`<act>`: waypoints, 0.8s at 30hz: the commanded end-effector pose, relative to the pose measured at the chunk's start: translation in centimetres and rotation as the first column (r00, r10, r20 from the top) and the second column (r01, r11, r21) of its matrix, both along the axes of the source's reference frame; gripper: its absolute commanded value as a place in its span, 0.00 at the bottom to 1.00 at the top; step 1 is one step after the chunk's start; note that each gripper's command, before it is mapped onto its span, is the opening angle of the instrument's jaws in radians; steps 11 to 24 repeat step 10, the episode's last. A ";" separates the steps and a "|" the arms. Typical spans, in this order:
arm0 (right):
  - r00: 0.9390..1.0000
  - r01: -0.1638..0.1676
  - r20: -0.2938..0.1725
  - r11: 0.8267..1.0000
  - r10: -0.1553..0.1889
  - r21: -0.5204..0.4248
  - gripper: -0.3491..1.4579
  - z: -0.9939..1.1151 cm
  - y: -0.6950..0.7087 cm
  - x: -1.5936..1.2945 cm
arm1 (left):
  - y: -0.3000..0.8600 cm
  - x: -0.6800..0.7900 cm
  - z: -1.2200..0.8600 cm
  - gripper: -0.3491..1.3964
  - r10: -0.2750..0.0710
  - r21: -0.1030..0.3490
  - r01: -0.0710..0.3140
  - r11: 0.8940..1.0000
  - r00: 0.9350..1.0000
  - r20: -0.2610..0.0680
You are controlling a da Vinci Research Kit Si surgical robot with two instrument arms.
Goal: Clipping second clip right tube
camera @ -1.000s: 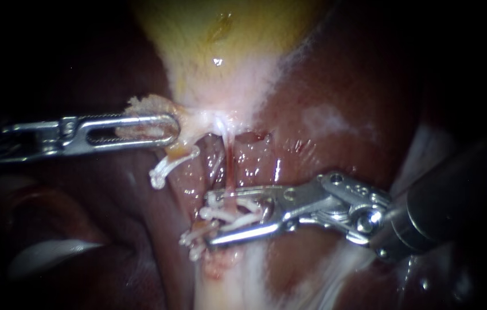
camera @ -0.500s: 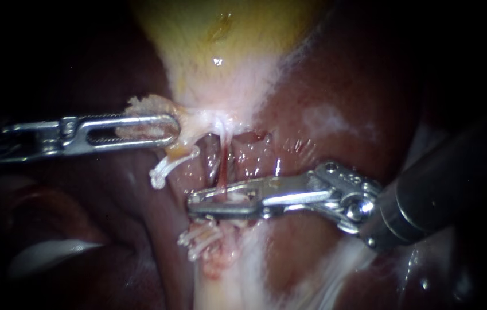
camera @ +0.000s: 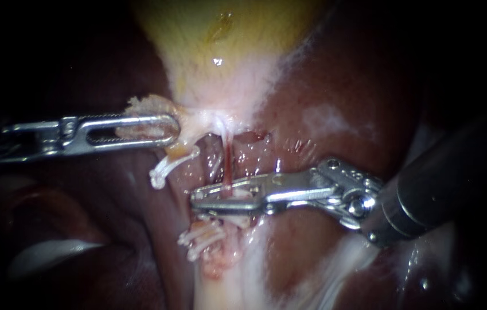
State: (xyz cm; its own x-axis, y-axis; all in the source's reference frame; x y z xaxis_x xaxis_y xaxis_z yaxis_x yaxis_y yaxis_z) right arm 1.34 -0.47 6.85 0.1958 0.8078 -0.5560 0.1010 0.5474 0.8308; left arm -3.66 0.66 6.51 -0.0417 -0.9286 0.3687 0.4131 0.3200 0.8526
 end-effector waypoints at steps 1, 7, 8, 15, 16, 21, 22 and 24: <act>1.000 0.000 0.000 1.000 0.000 0.000 0.00 0.00 0.00 0.00 | 0.00 0.00 0.00 0.00 0.000 0.000 0.000 1.000 1.000 0.000; 1.000 0.000 0.000 1.000 0.000 0.000 0.00 -0.01 0.01 0.00 | 0.00 0.00 0.00 0.00 0.000 0.000 0.000 1.000 1.000 0.000; 1.000 0.000 -0.001 1.000 0.000 0.000 0.00 -0.01 0.01 0.00 | 0.00 0.00 0.00 0.00 0.000 0.000 0.000 1.000 1.000 0.000; 1.000 0.000 -0.001 1.000 0.000 0.000 0.00 0.00 0.01 -0.01 | 0.00 0.00 0.00 0.00 0.000 0.000 0.000 1.000 1.000 0.000; 1.000 0.000 -0.001 1.000 0.000 0.000 0.00 0.00 0.01 -0.01 | 0.00 0.00 0.00 0.00 0.000 0.000 0.000 1.000 1.000 0.000; 1.000 0.000 -0.001 1.000 0.000 0.000 0.00 0.00 0.01 -0.01 | 0.00 0.00 0.00 0.00 0.000 0.000 0.000 1.000 1.000 0.000; 1.000 0.000 -0.001 1.000 0.000 0.000 0.00 0.00 0.01 -0.01 | 0.00 0.00 0.00 0.00 0.000 0.000 0.000 1.000 1.000 0.000; 1.000 0.000 -0.001 1.000 0.000 0.000 0.00 0.00 0.01 -0.01 | 0.00 0.00 0.00 0.00 0.000 0.000 0.000 1.000 1.000 0.000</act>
